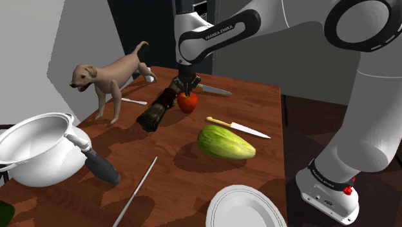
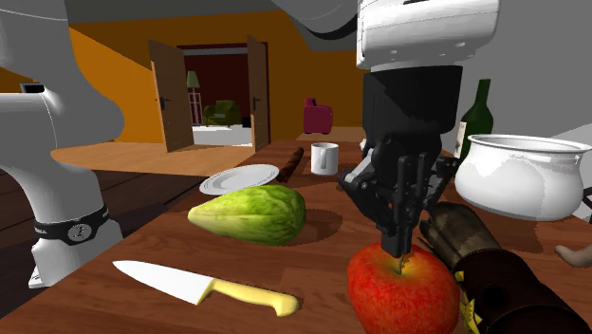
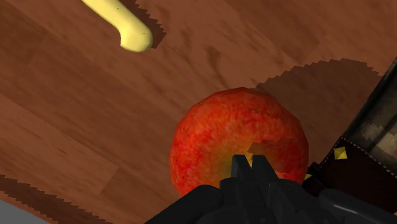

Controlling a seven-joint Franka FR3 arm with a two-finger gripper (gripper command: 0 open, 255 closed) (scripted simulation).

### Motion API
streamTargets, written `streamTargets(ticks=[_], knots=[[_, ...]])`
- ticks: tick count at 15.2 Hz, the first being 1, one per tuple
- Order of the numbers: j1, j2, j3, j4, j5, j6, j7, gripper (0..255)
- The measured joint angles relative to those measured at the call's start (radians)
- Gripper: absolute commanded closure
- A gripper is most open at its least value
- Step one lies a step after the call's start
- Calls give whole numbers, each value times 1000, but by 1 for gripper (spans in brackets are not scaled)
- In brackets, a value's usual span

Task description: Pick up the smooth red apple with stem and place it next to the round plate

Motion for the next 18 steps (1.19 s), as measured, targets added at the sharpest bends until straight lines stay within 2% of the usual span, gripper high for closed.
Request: streamTargets(ticks=[6,18], knots=[[-1,-15,2,20,5,-34,-2,255],[-3,-49,6,136,17,-183,-11,255]])
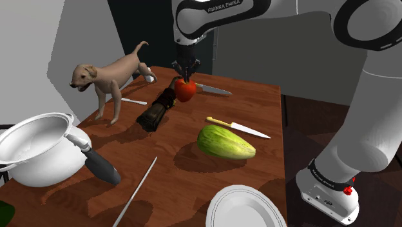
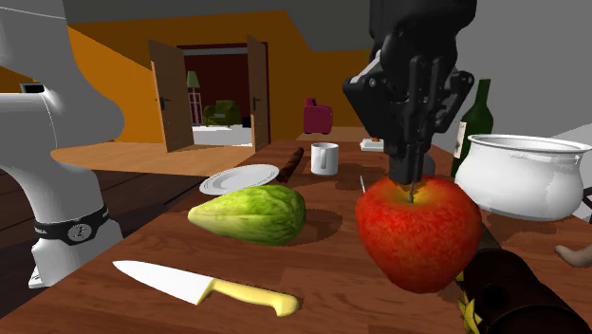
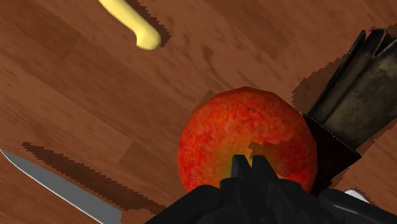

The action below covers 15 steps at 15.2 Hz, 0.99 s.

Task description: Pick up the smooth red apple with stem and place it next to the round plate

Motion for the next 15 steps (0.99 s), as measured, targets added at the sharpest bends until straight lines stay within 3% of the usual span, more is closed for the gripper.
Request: streamTargets(ticks=[15], knots=[[10,7,4,212,-1,-205,4,255]])
